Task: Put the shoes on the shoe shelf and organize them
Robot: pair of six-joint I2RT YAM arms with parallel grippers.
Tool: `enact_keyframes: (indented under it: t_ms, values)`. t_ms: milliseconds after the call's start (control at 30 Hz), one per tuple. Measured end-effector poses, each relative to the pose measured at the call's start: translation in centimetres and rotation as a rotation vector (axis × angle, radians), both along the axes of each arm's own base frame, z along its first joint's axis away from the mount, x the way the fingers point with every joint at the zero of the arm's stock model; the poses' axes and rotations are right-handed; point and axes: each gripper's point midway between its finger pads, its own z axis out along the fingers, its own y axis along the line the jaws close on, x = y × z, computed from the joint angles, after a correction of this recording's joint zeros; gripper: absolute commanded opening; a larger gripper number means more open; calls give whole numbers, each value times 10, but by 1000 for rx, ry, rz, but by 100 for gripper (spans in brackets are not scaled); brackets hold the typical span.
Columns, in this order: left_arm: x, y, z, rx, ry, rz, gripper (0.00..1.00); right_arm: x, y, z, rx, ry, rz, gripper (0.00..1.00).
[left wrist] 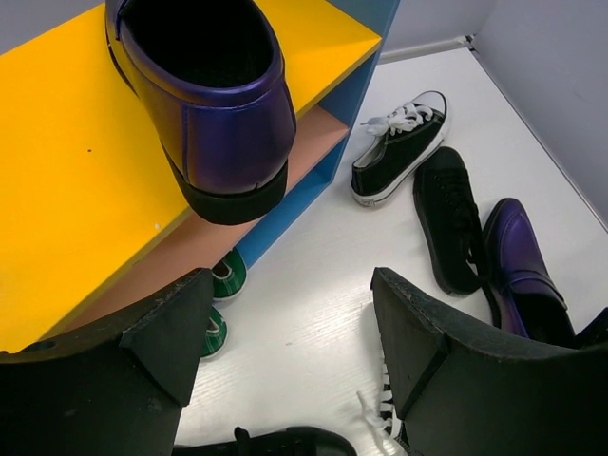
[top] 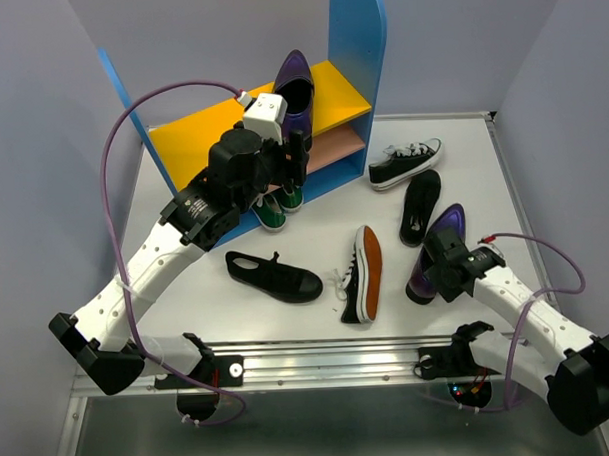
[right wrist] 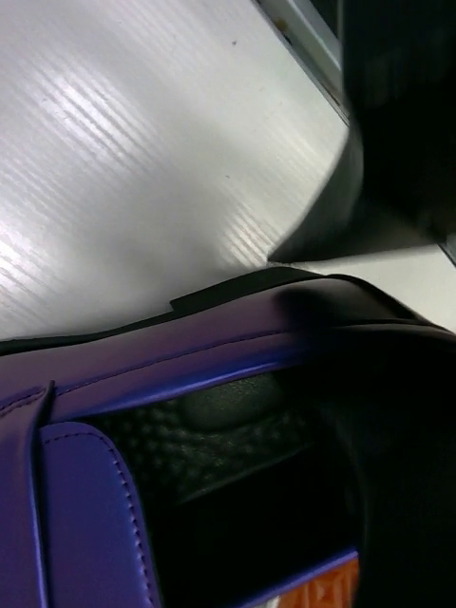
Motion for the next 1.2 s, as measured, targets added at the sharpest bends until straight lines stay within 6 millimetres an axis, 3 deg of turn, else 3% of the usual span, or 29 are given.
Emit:
enact_keyframes:
  t_ms: [33, 67, 100, 333, 433, 600, 700, 733, 867, 967, 1067, 1200]
  values:
    - [0, 0, 0, 1, 1, 0, 79, 1, 1, -3, 0, 3, 2, 23]
    - [0, 1, -1, 3, 3, 2, 79, 1, 1, -5, 0, 5, 7, 6]
    - [0, 1, -1, 4, 3, 4, 79, 1, 0, -5, -11, 9, 8, 1]
    - [1, 5, -2, 18, 1, 21, 79, -10, -16, 10, -88, 50, -12, 1]
    - [1, 5, -2, 19, 0, 24, 79, -3, -25, 38, -153, 33, -1, 1]
    - [2, 10, 8, 13, -14, 41, 79, 40, -28, 123, -261, -126, 121, 1]
    - [3, 15, 14, 6, -25, 62, 79, 57, -23, 159, -296, -188, 226, 1]
    - [3, 16, 14, 4, -26, 68, 79, 65, -18, 176, -313, -207, 309, 1]
    - [5, 28, 20, -11, -37, 114, 79, 84, 5, 215, -332, -231, 562, 1]
    - [4, 40, 29, -37, -54, 148, 78, 95, 31, 225, -291, -235, 746, 1]
    - [3, 53, 42, -73, -80, 186, 79, 98, 53, 216, -248, -200, 910, 1]
    - [-2, 68, 59, -119, -122, 229, 79, 93, 61, 205, -233, -159, 1020, 1]
